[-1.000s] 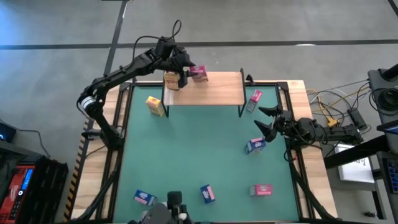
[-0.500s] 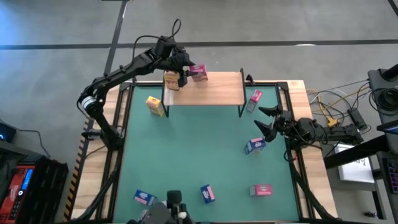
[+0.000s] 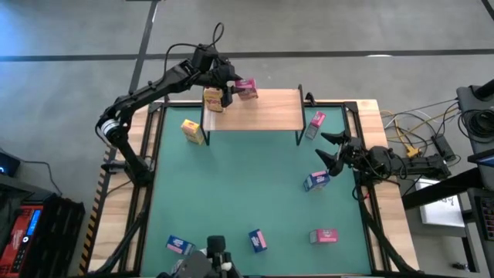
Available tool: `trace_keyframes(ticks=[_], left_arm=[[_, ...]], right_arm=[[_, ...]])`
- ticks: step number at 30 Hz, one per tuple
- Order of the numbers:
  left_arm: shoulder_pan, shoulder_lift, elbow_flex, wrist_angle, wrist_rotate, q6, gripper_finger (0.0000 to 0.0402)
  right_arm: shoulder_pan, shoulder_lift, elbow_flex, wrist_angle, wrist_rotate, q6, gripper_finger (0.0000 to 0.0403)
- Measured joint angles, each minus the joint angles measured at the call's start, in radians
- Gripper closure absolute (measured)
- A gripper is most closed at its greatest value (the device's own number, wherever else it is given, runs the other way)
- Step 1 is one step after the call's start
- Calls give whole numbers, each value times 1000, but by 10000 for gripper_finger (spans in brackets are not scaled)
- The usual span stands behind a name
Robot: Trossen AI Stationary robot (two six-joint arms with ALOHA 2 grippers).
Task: Stack cereal on shelf
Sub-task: Put the middle left purple cereal box on the shelf
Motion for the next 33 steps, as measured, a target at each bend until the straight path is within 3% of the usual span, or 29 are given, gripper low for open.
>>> trace_keyframes(ticks=[33], left_arm=[[3,36,2,38,-18,-22,237]], right_arm=[[0,0,0,0,0,0,19]])
